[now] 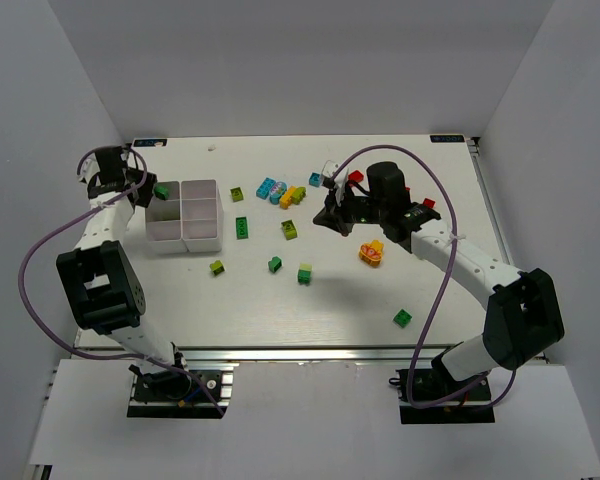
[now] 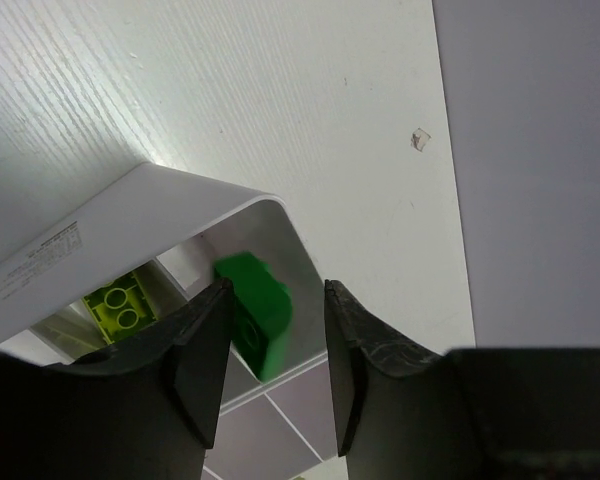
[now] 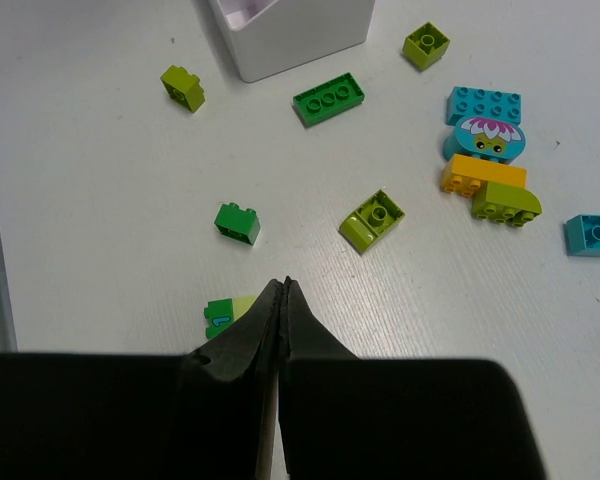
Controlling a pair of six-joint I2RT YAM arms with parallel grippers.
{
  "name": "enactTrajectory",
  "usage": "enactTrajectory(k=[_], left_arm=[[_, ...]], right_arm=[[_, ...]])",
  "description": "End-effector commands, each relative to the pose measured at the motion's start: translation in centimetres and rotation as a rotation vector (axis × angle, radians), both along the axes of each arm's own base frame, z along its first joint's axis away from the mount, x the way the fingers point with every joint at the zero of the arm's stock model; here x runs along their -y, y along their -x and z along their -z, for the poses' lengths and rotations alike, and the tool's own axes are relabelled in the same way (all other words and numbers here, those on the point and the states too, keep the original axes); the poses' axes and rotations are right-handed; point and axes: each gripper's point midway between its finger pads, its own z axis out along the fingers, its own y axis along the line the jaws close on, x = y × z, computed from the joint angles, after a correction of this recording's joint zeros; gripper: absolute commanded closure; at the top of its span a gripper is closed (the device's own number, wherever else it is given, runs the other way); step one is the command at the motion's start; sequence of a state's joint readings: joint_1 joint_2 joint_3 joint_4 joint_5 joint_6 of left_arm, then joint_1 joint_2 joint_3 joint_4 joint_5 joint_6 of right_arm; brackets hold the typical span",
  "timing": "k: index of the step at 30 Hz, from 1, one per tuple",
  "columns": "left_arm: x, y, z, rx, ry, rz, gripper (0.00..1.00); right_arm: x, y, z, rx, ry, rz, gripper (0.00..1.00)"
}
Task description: Sort the legos into containers by color
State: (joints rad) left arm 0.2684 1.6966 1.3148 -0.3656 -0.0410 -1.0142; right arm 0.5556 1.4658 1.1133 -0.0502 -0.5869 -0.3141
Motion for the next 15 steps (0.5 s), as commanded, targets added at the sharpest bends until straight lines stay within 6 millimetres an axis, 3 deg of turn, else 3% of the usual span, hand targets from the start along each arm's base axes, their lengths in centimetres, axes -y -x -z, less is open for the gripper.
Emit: enactTrajectory(k=[1,5,9,12,13,15], left_arm=[[0.2,-0.1,-1.0,0.034,0.011,0.003,0.48],[0.4,0.0,-1.5,0.052,0.017,0.003,0.4],[0.7,0.2,-2.2,0.067,0.024,0.01,0.4],[0.8,0.5,-3.7,0.1,0.01,0.02,0.42],[0.9,0.8,-4.9,0.123,-0.007,0.03,0.43],[1.7,1.5,-5.6,0.134,-0.033,0.091,0.48]], right_arm=[[-0.1,0.0,-2.0,0.037,-0.038,-0.012,1.0],[-0.1,0.1,-1.8,0.032,-0.031,-0.02,0.99],[-0.1,0.3,-1.7,0.037,-0.027,-0.036,0.96],[-0.1,1.0,-1.4,0.036,-0.014,-0.078,0.86],[-0.1,1.2,-1.5,0.062,-0.004,-0.105,0.73],[-0.1,2.6,-0.6,0.038,0.015,-0.181,0.58]])
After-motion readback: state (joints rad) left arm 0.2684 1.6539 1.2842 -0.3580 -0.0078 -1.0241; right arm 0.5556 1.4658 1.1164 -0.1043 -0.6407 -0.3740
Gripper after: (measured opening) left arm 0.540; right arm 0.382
